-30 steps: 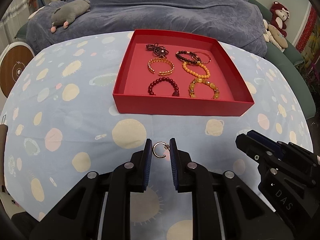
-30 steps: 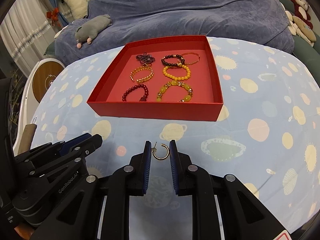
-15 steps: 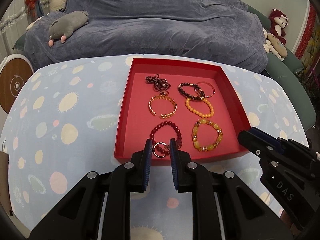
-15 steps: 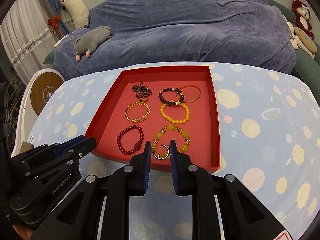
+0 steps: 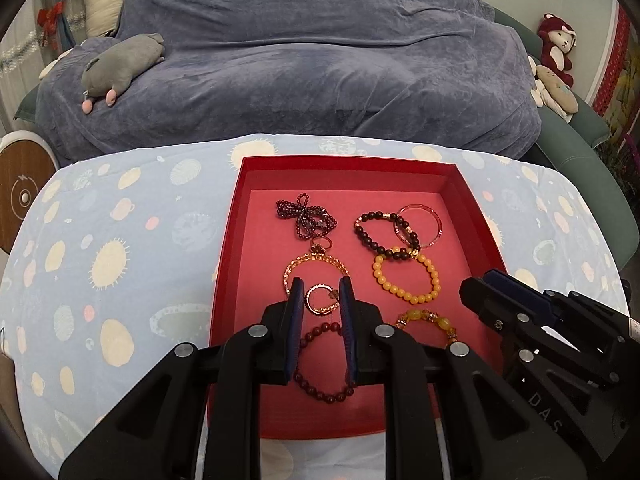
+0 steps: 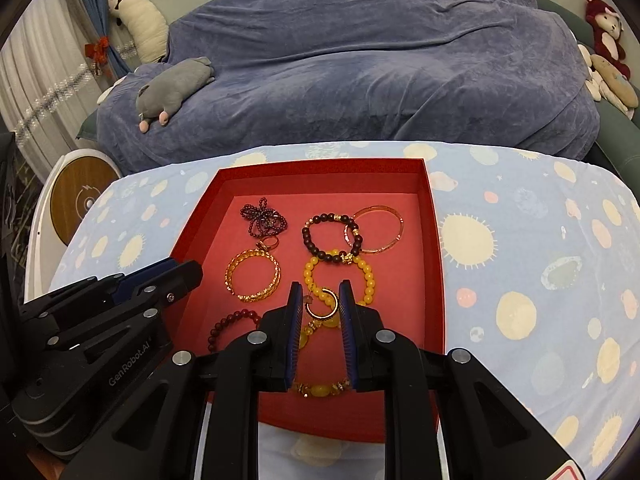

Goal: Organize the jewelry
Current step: 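Carry both earrings into the red box and open both tools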

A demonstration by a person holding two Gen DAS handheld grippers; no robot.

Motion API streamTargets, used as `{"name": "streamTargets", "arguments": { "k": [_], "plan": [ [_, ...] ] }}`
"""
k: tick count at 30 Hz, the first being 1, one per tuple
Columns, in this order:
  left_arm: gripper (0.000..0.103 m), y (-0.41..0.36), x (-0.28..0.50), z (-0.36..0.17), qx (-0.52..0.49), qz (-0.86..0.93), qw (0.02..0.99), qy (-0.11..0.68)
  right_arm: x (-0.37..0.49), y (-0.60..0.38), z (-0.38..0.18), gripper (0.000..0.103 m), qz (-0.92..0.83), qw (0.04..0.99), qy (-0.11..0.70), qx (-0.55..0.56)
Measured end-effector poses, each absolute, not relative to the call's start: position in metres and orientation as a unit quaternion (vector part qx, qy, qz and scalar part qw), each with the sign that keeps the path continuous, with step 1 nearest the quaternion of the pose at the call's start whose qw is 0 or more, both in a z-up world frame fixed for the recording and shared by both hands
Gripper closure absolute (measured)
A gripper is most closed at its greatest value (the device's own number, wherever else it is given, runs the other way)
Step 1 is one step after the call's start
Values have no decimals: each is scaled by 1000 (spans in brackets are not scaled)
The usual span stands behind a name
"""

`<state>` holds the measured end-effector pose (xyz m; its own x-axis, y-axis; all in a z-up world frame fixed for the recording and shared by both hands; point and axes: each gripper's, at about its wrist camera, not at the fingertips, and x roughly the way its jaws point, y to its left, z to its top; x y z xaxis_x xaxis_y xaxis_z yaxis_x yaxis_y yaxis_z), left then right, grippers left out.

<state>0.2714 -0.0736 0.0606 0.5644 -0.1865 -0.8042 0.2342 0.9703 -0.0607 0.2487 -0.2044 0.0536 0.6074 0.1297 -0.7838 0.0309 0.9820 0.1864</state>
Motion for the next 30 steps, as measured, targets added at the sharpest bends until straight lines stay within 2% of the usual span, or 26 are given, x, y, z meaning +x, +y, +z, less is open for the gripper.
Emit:
{"name": "streamTargets", "arguments": {
  "k": [30],
  "plan": [
    [85, -90, 309, 24, 44, -111, 873, 472, 287, -205, 18, 86, 17, 884, 459, 84]
  ]
}}
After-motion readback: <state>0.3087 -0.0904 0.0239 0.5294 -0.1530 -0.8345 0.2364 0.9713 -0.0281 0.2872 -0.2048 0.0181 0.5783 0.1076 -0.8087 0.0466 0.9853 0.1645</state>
